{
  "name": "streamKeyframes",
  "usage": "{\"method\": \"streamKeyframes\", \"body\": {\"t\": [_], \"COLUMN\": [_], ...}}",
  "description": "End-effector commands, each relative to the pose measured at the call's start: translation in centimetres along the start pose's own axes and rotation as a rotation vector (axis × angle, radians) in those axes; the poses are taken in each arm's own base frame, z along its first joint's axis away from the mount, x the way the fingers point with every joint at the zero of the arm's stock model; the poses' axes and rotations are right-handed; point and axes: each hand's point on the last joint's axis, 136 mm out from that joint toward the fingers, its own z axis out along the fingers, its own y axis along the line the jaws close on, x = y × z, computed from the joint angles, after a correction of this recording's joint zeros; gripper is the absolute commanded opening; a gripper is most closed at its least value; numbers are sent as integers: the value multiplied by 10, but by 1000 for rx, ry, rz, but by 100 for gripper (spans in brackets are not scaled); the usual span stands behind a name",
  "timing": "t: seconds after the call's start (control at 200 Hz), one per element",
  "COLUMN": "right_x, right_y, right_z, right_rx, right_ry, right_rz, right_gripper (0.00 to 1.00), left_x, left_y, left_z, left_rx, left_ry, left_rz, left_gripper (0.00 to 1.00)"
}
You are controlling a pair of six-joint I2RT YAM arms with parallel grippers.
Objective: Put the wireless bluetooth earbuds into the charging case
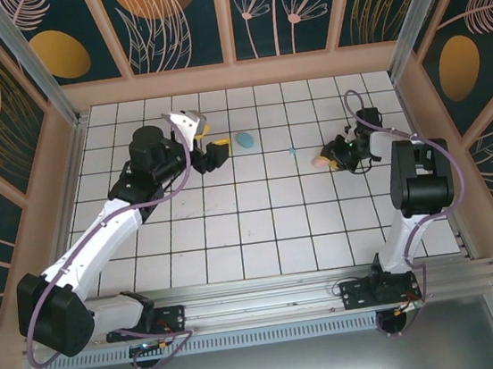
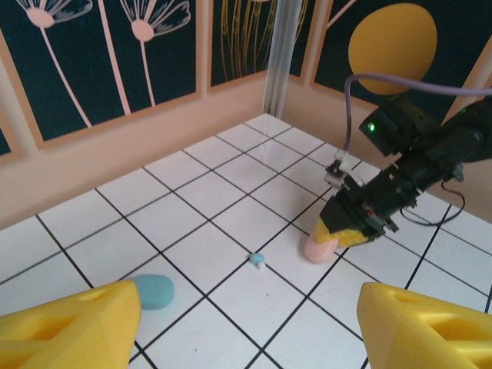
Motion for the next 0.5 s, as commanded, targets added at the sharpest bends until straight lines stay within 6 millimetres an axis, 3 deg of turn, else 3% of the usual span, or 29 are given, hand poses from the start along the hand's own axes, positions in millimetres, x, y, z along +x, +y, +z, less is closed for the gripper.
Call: {"method": "streamKeyframes", "body": {"t": [0.0,0.16,0.34,0.42,0.495], "right_x": [-5,-5,-8,-9,-5], "right_y": [-9,-4,12,31,57], "right_z": [-5,-26,-51,-56,-50], "right_rx": [71,135,234,249,263], "right_ry": [-7,-51,-123,-147,-150], "right_rz": [-33,-52,-118,-194,-295], "right_gripper": [34,49,50,48,48], "left_x": [10,11,12,13,9], "left_y": [5,11,19,24,25], "left_z": [-1,-3,-1,-2,-4], "left_rx": [-16,-52,-78,-100,-108], "left_ry": [45,50,42,36,8], "left_rz": [19,50,76,70,59], "left_gripper": [75,78,78,80,86]}}
